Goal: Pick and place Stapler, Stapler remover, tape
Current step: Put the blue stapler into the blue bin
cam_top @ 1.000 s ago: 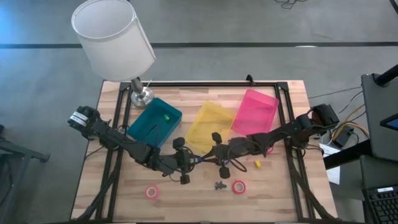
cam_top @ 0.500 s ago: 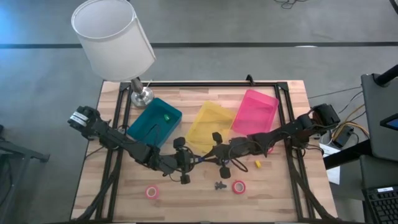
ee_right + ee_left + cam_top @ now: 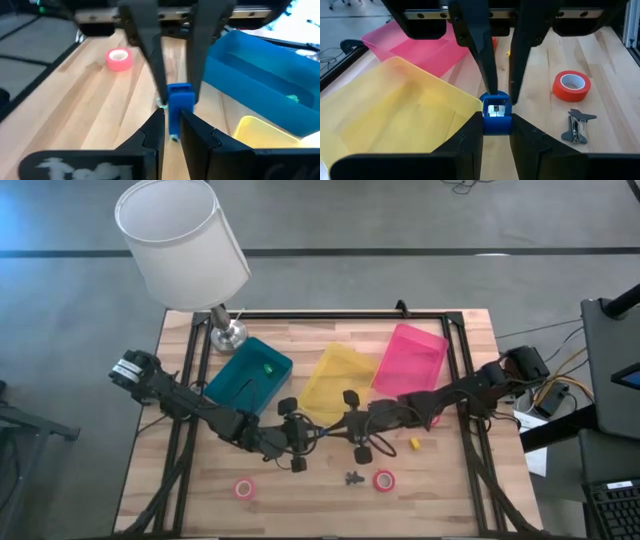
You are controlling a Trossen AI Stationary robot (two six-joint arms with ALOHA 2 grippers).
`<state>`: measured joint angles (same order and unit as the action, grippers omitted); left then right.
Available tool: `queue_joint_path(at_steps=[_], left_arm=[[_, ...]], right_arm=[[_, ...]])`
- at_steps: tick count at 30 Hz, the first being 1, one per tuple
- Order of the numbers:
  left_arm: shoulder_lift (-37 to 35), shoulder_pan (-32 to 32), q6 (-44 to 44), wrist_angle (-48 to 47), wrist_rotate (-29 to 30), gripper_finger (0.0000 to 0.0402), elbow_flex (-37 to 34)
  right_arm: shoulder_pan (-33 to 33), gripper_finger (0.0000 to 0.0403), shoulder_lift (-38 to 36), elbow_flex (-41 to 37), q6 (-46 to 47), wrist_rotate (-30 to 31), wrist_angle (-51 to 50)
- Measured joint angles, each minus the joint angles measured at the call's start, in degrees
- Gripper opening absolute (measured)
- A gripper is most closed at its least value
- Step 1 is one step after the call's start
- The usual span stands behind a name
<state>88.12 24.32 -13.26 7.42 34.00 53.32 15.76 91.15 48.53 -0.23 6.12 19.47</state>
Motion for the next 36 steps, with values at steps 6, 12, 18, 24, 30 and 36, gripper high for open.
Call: queue_joint_path(at_steps=[6, 12, 18, 24, 30, 36], left_arm=[[-0.09, 0.04, 0.2, 0.15, 0.72, 0.0081, 0.02], [-0.09, 0.04, 1.19, -0.09, 7.51, 0.0081, 0.02], [-0.09, 0.07, 1.47, 3.42, 13.17, 0.0081, 0.0], [-1.46, 0.11, 5.31, 1.72, 22.41, 0.0081, 0.02], [-7.95, -1.33, -2.43, -15.13, 26.41, 0.0081, 0.02], [-15.65, -8.25, -26.54, -43.25, 18.3, 0.0081, -0.13]], right_arm=[[1.71, 0.0086, -1.31, 0.0, -2.78, 3.42, -1.39], [2.96, 0.0117, -3.26, -0.02, -2.82, 7.63, -4.85], [3.86, 0.0133, -6.43, -0.04, -1.38, 7.88, -8.0], [5.35, 0.0135, -9.63, -0.07, 3.06, 7.86, -14.84], [6.09, 0.0128, -10.56, -0.09, 6.12, 7.83, -17.75], [6.0, 0.0132, -10.18, -0.09, 6.21, 7.88, -17.78]])
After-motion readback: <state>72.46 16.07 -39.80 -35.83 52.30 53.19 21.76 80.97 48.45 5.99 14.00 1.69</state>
